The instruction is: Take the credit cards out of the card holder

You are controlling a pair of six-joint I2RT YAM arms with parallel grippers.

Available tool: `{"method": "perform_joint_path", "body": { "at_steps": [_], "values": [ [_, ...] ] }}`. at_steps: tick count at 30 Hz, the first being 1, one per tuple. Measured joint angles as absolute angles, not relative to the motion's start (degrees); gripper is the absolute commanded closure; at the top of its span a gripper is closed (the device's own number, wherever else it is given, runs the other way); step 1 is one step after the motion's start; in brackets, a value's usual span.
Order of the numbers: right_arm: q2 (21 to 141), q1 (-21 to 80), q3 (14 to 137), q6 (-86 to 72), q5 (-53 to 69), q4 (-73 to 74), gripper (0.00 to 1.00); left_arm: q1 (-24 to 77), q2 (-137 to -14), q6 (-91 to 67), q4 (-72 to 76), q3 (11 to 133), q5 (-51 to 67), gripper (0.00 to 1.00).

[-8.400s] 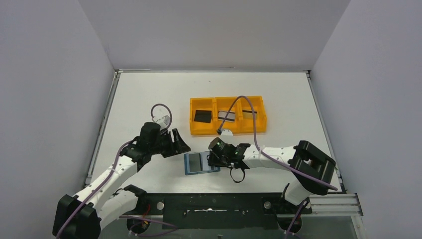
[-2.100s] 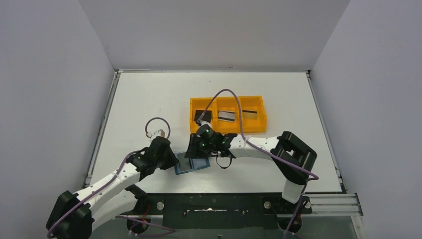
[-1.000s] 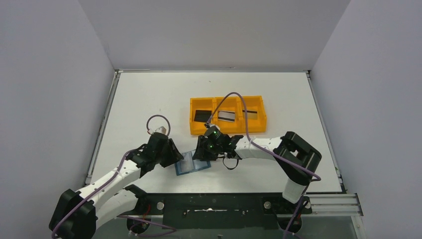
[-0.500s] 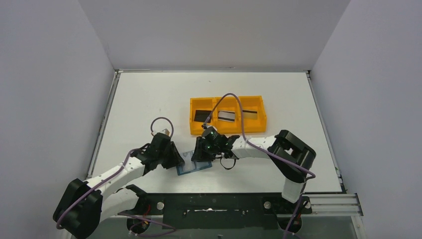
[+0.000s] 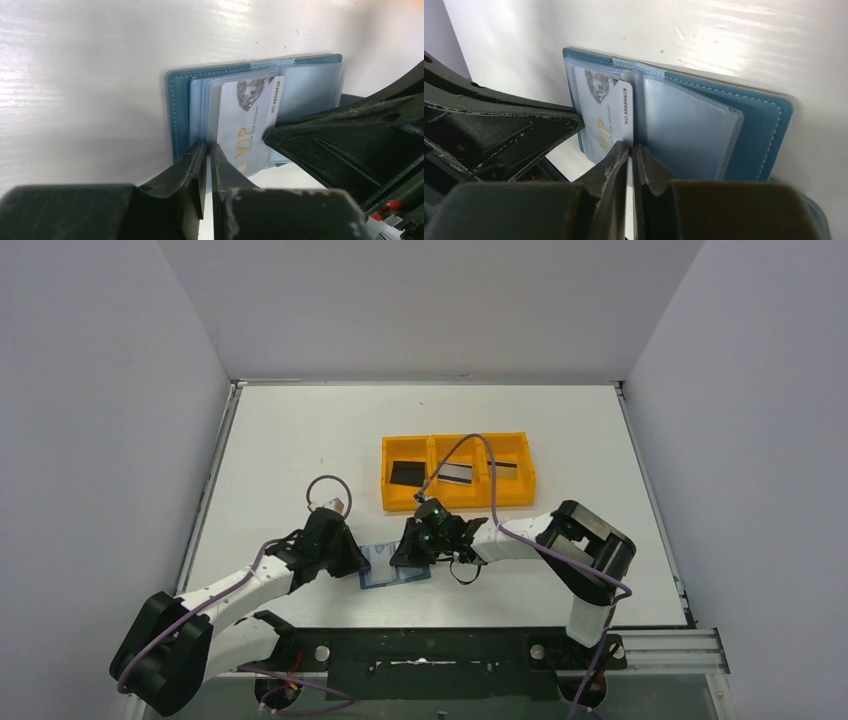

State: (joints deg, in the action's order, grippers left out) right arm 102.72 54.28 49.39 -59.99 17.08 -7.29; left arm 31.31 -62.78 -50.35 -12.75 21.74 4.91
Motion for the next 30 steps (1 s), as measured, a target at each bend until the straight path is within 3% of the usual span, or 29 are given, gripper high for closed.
{"method": "perform_joint_path", "body": {
  "at_steps": [5,16,24,27,30],
  "values": [
    [99.7,53.2,44.1,-62.7,17.4,-11.7,1.0,31.3,-64.9,-50.1,-9.7,21.8,6.3,1.0],
    [91.3,51.4,33.9,-67.0,16.8,-15.7,0.99,31.5,-68.9,-47.8,-7.6,23.8,8.6,1.0],
    [89.1,50.2,31.6,-68.5,15.5,-14.9,0.83,31.7,-69.0,-46.8,-7.8,24.2,8.8,1.0],
    [90.4,50.2,31.6,-69.0,15.4,-15.3,0.71,31.7,-69.0,-46.7,-7.7,24.1,9.0,1.0],
    [91.0,50.0,32.3,-69.7,15.3,-16.5,0.7,31.7,-69.2,-46.3,-7.4,24.1,9.3,1.0]
  ]
}}
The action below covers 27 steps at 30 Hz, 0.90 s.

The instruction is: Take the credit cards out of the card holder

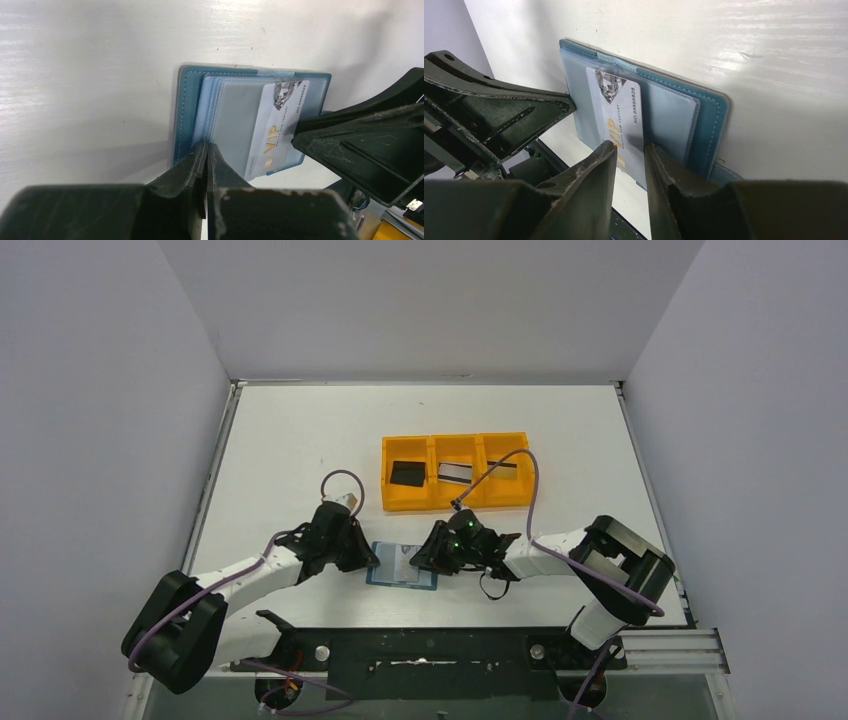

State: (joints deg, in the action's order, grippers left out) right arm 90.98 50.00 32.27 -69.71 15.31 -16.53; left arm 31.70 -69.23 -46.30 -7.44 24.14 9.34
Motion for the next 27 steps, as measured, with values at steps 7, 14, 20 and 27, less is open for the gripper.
{"method": "perform_joint_path", "body": {
  "at_steps": [7,14,20,27],
  "values": [
    [91.7,50.0,33.3,-70.0,13.7,-16.1,0.69,31.7,-69.8,-46.1,-6.7,24.1,10.1,1.0],
    [92.9,51.1,37.9,-69.1,9.2,-10.0,0.71,31.9,-69.3,-45.9,-8.4,24.9,9.2,0.68],
    [92.9,51.5,38.3,-69.1,8.0,-9.1,0.71,32.1,-66.6,-46.1,-14.5,28.4,6.5,0.63],
    [92.9,51.2,38.2,-68.8,8.5,-9.6,0.7,32.5,-67.2,-46.5,-8.9,30.9,12.0,0.73]
  ]
}}
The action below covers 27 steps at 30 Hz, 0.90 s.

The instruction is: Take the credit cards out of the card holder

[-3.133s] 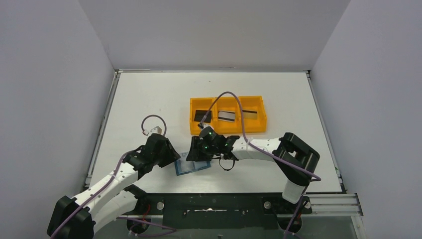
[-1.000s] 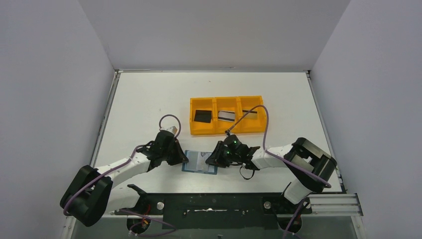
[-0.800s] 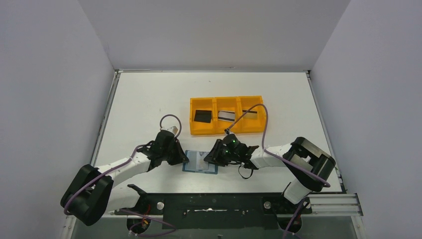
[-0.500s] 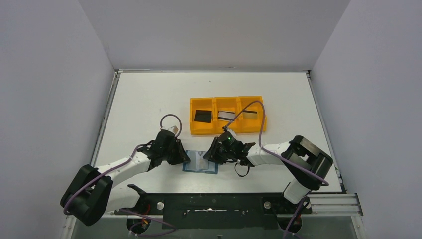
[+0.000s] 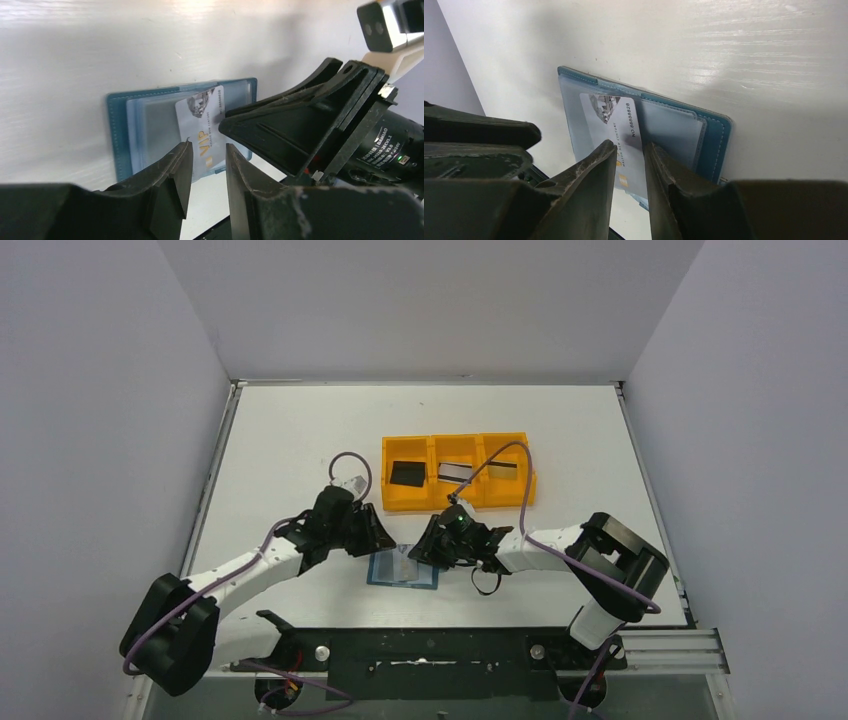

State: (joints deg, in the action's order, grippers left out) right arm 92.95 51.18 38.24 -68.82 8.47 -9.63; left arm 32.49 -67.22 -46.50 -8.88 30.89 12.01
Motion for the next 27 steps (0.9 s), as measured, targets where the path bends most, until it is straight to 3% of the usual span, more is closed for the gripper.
{"method": "perform_joint_path", "body": {
  "at_steps": [4,13,27],
  "values": [
    [92.9,51.0,37.6,-68.8,9.1,-10.7,0.69,33.5,-70.9,-47.4,-6.0,30.3,14.9,0.79],
    [92.9,50.9,35.9,-69.0,10.3,-14.8,0.66,34.6,-73.2,-49.7,-2.2,24.5,16.8,0.84],
    [93.5,50.7,30.5,-70.3,13.5,-24.9,0.94,34.6,-73.2,-52.3,3.8,21.4,17.4,0.9]
  ]
}}
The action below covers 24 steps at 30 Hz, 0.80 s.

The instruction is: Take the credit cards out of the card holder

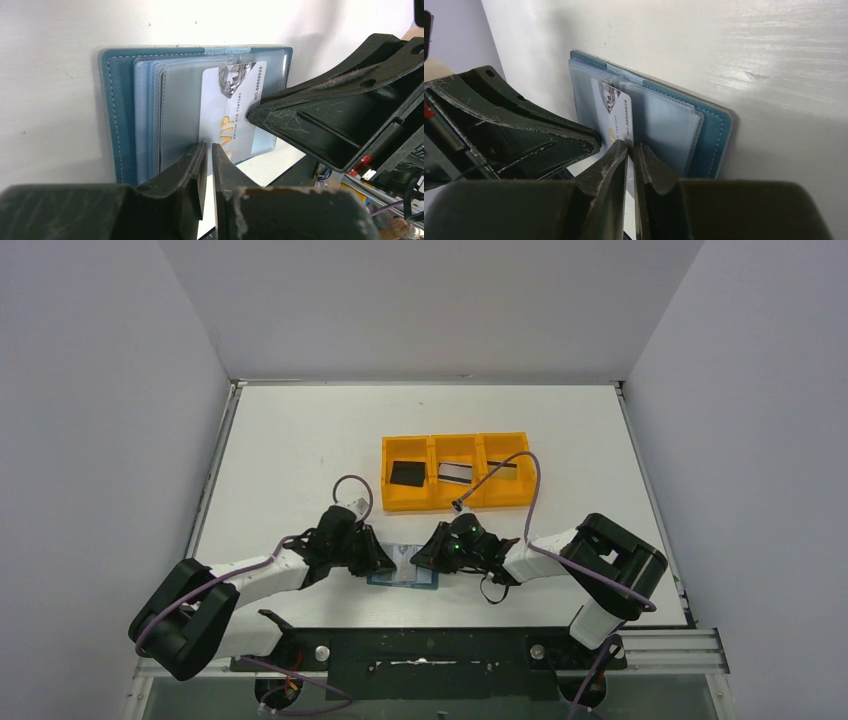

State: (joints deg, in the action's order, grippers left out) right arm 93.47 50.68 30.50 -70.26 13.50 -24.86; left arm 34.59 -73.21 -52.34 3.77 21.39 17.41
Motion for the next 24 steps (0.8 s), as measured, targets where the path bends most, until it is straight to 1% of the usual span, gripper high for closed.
{"method": "perform_joint_path", "body": {
  "at_steps": [2,5,9,13,18,20,24],
  "values": [
    [93.5,50.7,29.6,-70.5,13.7,-26.8,0.94,34.6,-73.2,-52.4,4.3,21.1,17.4,0.91],
    [93.5,50.5,28.7,-71.1,14.0,-29.4,0.86,34.6,-73.2,-52.5,4.8,20.9,17.5,0.91],
    [93.6,50.7,27.7,-72.6,15.2,-33.8,0.84,34.6,-73.2,-52.6,5.1,20.7,17.6,0.92],
    [93.6,50.7,27.3,-73.4,16.0,-35.6,0.9,34.7,-73.1,-52.6,5.5,20.5,17.6,0.92],
    [93.5,50.7,27.3,-73.5,15.4,-33.9,0.99,34.8,-72.2,-52.9,4.7,20.3,17.0,0.92],
    [93.0,50.7,27.3,-73.6,14.7,-32.3,1.0,34.8,-71.4,-53.0,4.0,20.2,16.6,0.91],
    [89.7,50.7,27.3,-73.0,13.0,-28.1,1.0,34.8,-69.4,-52.9,2.0,20.0,15.6,0.85]
  ]
}}
